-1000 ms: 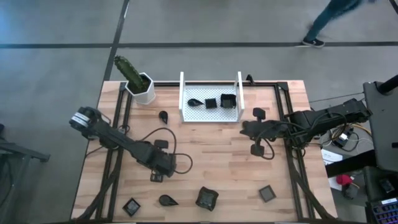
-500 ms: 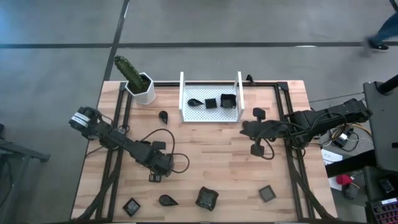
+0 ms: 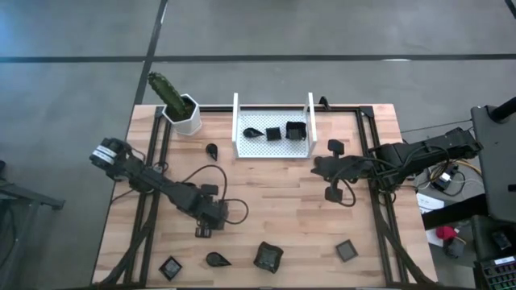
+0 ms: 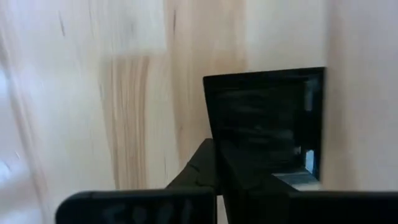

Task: Pick & Place Mini shaped plates
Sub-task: Stack the black square plate on top of the black square plate on the shelf

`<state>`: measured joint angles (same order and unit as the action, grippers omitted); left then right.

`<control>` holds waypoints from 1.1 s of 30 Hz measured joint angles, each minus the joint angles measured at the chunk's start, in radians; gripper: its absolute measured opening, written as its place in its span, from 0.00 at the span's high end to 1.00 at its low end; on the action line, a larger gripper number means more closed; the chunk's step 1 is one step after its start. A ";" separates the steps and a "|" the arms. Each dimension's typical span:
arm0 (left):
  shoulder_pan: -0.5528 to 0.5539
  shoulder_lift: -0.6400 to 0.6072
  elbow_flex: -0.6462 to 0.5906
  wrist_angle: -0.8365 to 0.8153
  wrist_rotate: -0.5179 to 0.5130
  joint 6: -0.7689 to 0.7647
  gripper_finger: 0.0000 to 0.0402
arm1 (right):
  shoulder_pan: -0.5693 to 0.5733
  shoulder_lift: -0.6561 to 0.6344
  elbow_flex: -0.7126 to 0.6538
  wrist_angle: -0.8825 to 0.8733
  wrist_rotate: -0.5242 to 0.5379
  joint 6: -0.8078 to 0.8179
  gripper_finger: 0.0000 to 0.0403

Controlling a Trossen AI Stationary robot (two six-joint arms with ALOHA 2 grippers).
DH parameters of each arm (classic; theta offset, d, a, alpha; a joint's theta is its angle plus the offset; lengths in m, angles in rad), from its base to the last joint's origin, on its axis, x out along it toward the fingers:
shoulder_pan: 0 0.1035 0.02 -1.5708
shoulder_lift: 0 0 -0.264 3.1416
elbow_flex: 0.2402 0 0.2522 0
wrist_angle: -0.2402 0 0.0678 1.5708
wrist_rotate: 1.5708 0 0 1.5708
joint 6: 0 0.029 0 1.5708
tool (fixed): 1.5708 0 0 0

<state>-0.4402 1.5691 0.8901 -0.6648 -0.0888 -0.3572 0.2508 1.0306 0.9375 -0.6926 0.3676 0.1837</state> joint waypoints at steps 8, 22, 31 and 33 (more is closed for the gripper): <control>0.089 -0.001 0.130 0.031 -0.017 0.108 1.00 | 0.000 0.000 -0.001 0.002 0.000 -0.003 0.98; 0.358 0.003 0.355 0.099 -0.014 0.230 1.00 | 0.000 0.000 -0.001 0.002 0.000 -0.010 0.98; 0.560 0.033 0.598 -0.040 0.002 0.431 1.00 | 0.000 0.000 -0.001 0.002 0.000 -0.011 0.98; 0.601 0.066 0.645 -0.047 0.013 0.485 1.00 | 0.000 0.000 -0.001 0.002 0.000 -0.011 0.98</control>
<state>0.1610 1.6355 1.5355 -0.7120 -0.0758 0.1274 0.2508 1.0306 0.9367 -0.6907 0.3672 0.1726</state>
